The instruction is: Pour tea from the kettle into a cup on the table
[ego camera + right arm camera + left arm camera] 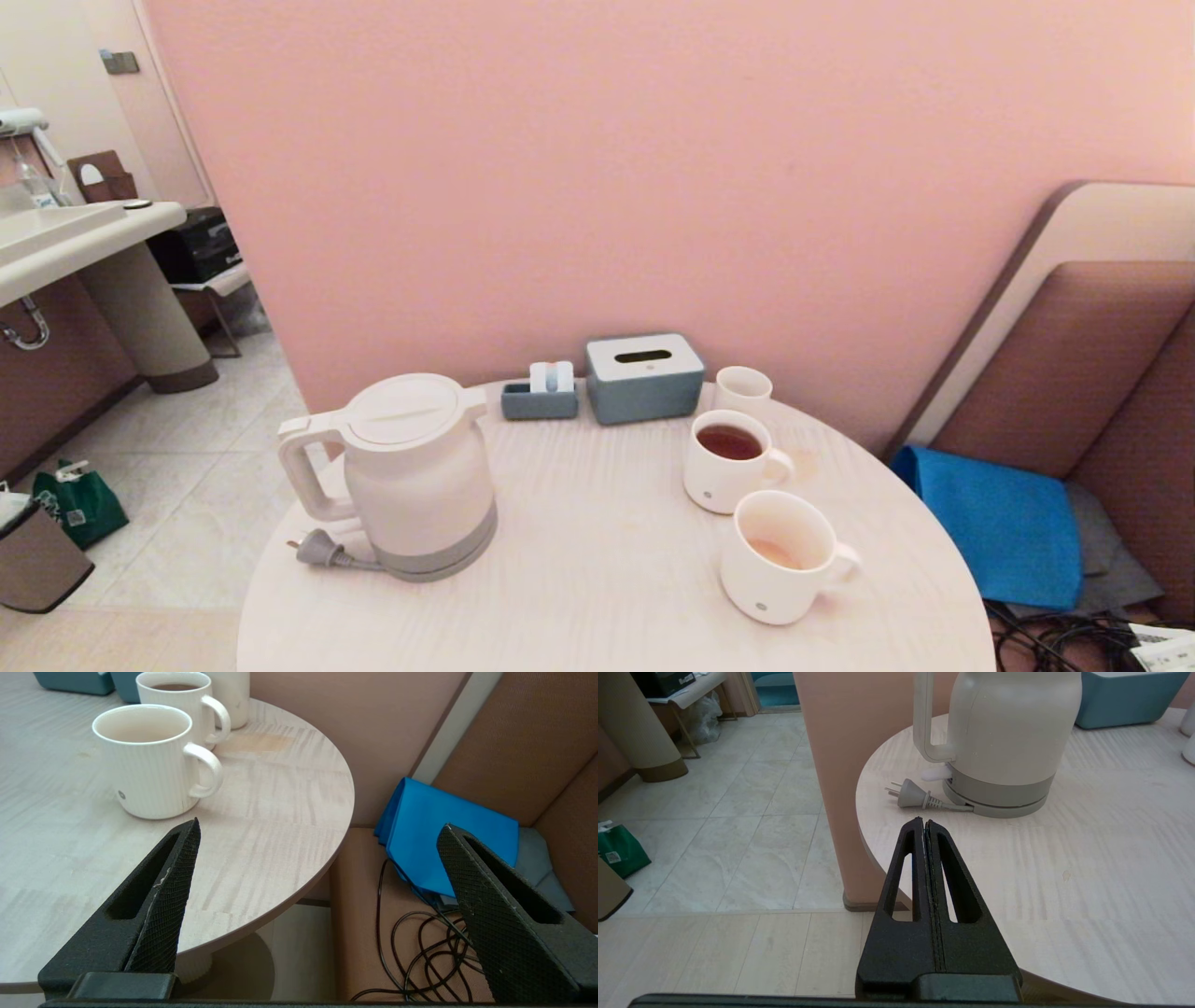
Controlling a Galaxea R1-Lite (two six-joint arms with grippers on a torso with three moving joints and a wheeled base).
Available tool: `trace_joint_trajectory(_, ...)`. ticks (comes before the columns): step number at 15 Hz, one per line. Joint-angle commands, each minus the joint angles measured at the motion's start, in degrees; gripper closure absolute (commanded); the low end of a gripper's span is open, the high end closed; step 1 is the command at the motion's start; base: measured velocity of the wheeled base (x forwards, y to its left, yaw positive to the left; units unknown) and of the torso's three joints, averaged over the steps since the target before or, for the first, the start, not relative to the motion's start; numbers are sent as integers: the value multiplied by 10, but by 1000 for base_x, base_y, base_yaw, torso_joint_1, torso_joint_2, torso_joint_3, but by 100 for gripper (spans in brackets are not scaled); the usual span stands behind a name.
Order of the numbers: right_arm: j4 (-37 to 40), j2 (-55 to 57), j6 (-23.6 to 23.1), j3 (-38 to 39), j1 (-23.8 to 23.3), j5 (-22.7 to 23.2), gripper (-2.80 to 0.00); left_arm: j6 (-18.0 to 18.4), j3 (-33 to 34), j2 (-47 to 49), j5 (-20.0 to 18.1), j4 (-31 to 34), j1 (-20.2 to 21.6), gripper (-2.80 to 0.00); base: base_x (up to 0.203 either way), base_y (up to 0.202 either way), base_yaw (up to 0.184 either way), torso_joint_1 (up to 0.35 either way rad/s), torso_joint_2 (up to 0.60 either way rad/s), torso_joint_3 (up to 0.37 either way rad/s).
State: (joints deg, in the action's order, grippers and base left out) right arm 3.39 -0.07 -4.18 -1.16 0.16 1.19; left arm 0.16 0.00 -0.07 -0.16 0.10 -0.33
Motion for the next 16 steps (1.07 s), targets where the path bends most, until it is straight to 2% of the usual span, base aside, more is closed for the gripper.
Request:
trace_joint_trajectory(1,0,1,0,0,0,0,-280,0,0,1,0,0,1,0,0,0,0,0,0,0)
trace_joint_trajectory(4,-5,1,1,2,0,0,-280,-1,0,1,0,0,0,0,0,0,0,0,0,0)
trace_joint_trajectory(5,-12,1,1,4,0,0,0,0,0,1,0,0,1,0,0,0,0,0,0,0)
trace_joint_trajectory(10,-19,1,6,7,0,-3,0,0,0,1,0,0,0,0,0,0,0,0,0,0)
trace_joint_trajectory(13,-26,1,37,9,0,-11,0,0,0,1,0,0,0,0,0,0,0,0,0,0)
trace_joint_trajectory(16,-26,1,37,9,0,-11,0,-1,0,1,0,0,0,0,0,0,0,0,0,0)
